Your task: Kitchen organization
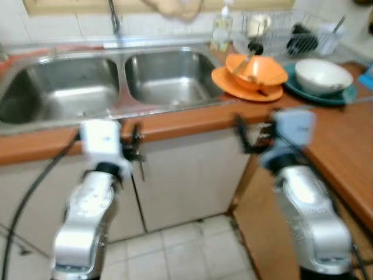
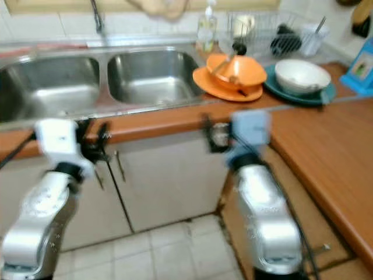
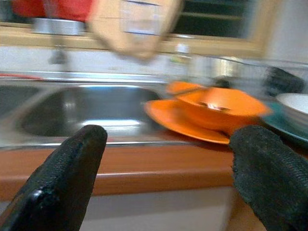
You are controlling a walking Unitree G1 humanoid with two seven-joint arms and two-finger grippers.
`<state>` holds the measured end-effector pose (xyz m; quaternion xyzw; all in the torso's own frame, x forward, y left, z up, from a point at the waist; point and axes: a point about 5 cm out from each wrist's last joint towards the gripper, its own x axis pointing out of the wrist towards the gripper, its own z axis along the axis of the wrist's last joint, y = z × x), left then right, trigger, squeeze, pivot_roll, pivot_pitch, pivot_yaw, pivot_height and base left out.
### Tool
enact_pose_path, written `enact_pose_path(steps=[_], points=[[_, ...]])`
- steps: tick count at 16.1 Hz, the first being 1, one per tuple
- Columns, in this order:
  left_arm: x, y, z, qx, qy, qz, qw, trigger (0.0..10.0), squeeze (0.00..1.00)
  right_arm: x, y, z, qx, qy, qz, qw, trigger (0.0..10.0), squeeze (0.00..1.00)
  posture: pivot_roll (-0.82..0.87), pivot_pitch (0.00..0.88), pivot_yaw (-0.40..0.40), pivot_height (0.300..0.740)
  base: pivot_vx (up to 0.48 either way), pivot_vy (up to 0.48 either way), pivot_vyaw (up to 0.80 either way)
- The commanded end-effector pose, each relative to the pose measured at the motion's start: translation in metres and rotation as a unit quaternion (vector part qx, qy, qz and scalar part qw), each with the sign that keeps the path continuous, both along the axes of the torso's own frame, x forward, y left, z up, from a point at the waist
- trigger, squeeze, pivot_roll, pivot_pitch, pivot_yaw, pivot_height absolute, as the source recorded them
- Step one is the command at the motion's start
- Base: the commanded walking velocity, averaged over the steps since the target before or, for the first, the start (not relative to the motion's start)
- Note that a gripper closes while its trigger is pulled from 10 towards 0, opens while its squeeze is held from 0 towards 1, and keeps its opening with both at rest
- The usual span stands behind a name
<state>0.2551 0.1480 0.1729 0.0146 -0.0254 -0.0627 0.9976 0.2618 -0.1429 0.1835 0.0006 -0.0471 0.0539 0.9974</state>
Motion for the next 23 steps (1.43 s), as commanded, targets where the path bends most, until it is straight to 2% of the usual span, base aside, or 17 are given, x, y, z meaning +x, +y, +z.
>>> enact_pose_path(steps=[1,9,17,23], points=[[0.002,0.006,0.001,0.004,0.004,0.007,1.0,10.0,0.0,-0.003,0.006,0.006,0.007,-0.011,0.006,1.0,10.0,1.0,-0.12,0.0,0.025,0.74,0.285,0.0,0.0],[0.01,0.01,0.004,-0.015,0.001,0.01,1.0,10.0,0.0,-0.002,0.013,0.017,-0.004,-0.024,0.024,0.999,10.0,1.0,-0.12,0.0,0.031,0.74,0.309,0.0,0.0],[0.013,0.016,0.006,-0.011,-0.007,0.019,1.0,10.0,0.0,0.0,0.017,0.014,-0.01,-0.015,0.046,0.999,10.0,1.0,-0.1,0.0,0.028,0.74,0.309,0.0,-0.8],[0.016,0.019,0.011,-0.008,-0.02,0.022,1.0,10.0,0.0,-0.003,0.025,0.011,-0.014,-0.011,0.084,0.996,10.0,1.0,-0.1,0.0,0.04,0.74,0.309,0.0,0.0]])
